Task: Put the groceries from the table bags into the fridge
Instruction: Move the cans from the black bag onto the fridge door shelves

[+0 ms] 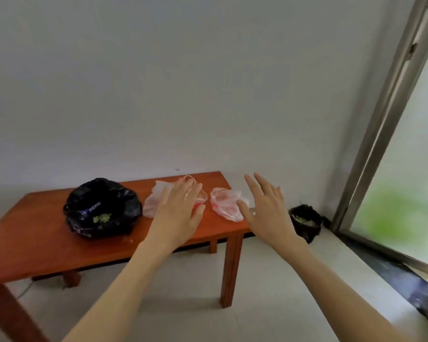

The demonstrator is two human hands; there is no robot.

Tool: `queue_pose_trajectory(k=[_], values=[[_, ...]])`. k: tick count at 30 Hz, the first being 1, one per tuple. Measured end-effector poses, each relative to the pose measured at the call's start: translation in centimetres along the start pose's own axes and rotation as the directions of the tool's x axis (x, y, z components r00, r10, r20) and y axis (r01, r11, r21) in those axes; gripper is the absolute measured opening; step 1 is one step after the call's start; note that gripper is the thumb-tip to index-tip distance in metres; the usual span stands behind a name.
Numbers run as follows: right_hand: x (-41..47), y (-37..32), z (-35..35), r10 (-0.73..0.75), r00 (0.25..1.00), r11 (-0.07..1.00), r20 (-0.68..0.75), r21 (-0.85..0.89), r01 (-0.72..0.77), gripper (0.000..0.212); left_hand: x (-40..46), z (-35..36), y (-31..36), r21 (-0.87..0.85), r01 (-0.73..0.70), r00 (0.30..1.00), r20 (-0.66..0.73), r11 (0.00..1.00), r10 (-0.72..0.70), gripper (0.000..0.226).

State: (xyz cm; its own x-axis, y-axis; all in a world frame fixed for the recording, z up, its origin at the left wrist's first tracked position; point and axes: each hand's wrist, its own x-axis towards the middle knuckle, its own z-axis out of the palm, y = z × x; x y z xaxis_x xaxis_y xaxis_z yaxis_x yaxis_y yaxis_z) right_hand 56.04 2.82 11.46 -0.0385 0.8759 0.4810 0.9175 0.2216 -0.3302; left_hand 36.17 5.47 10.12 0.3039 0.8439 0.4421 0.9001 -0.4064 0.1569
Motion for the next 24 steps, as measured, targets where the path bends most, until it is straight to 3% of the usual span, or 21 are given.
queue_pose_trajectory(k=[4, 9, 24], values=[[2.5, -2.1, 8.1, -0.063, 0.993, 0.996, 0.098, 0.07, 0.056, 0.058, -0.7, 2.7, -6.5, 0.04, 0.071, 0.997, 0.03, 0.997, -0.073, 0.062], [7.5, -4.4, 16.7, -0.144, 0.948, 0.987, 0.284, 0.108, 0.117, 0.06, 1.7, 5.7, -14.1, 0.04, 0.252, 0.959, 0.122, 0.967, -0.256, 0.054], [20.6, -12.1, 33.7, -0.303, 0.829, 0.947, 0.471, 0.25, 0.204, 0.057, 4.7, 12.5, -34.5, 0.018, 0.531, 0.818, 0.247, 0.847, -0.519, 0.05]])
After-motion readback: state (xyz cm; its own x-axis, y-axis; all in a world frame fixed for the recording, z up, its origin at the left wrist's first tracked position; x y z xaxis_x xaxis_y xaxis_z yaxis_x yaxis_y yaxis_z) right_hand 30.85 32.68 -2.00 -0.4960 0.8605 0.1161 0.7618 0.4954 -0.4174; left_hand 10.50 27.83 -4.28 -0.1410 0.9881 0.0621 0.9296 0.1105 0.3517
